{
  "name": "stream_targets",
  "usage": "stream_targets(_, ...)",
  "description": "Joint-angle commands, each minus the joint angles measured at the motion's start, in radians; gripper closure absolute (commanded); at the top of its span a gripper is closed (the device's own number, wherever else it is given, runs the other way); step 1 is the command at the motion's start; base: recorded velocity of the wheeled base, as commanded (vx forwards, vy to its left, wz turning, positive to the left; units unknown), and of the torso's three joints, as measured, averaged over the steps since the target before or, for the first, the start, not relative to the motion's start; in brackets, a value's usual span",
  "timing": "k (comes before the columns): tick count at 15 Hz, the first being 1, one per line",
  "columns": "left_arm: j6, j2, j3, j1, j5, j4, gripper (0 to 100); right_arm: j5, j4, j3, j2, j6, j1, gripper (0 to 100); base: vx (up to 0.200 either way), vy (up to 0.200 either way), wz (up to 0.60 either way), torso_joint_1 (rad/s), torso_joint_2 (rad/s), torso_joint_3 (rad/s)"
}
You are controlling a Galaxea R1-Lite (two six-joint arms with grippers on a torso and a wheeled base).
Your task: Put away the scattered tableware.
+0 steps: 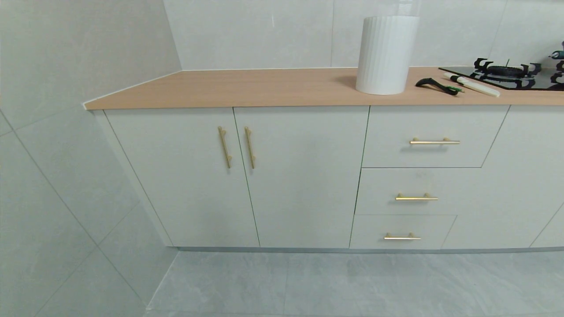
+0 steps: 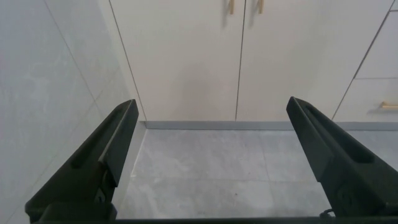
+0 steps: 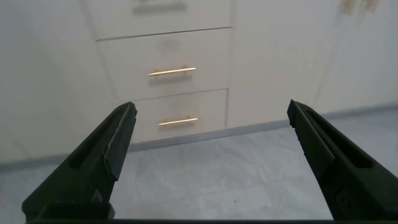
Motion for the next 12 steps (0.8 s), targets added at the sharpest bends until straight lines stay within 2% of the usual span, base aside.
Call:
stream_targets(1, -0.002, 0.001, 0.0, 0.0, 0.0, 0.0, 0, 0.021, -0.002, 0.0, 0.003, -0.023, 0.0, 0, 0.0, 0.0, 0.0, 0.0, 0.0, 0.0)
stream_targets(2, -0.009, 0.001, 0.0, 0.0, 0.0, -0.002, 0, 0.26, -0.002, 0.0, 0.003, -0.057, 0.0, 0, 0.0, 0.0, 0.0, 0.0, 0.0, 0.0)
stream_targets(3, -0.013, 0.001, 0.0, 0.0, 0.0, -0.002, 0, 0.287, -0.002, -0.001, 0.003, -0.008, 0.0, 0, 0.0, 0.0, 0.0, 0.0, 0.0, 0.0)
stream_targets(5, -0.012, 0.001, 0.0, 0.0, 0.0, -0.002, 0, 0.248, -0.005, 0.0, 0.008, 0.033, -0.004, 0, 0.0, 0.0, 0.0, 0.0, 0.0, 0.0)
stream_targets(8, -0.013, 0.001, 0.0, 0.0, 0.002, -0.002, 0, 0.049, -0.005, 0.0, 0.006, 0.035, -0.004, 0, 0.0, 0.0, 0.0, 0.0, 0.0, 0.0)
stream_targets(9, -0.013, 0.001, 0.0, 0.0, 0.002, -0.002, 0, -0.075, -0.001, 0.0, 0.006, 0.04, -0.004, 0, 0.0, 0.0, 0.0, 0.0, 0.0, 0.0)
stream_targets(10, -0.013, 0.001, 0.0, 0.0, 0.002, -0.002, 0, -0.045, -0.001, 0.0, 0.006, 0.038, -0.003, 0, 0.0, 0.0, 0.0, 0.0, 0.0, 0.0)
stream_targets(11, -0.013, 0.001, 0.0, 0.0, 0.002, -0.002, 0, 0.052, 0.001, 0.0, 0.006, 0.05, -0.003, 0, 0.0, 0.0, 0.0, 0.0, 0.0, 0.0)
stream_targets(12, -0.013, 0.001, 0.0, 0.0, 0.002, -0.002, 0, 0.106, 0.01, 0.002, 0.005, 0.055, -0.003, 0, 0.0, 0.0, 0.0, 0.0, 0.0, 0.0)
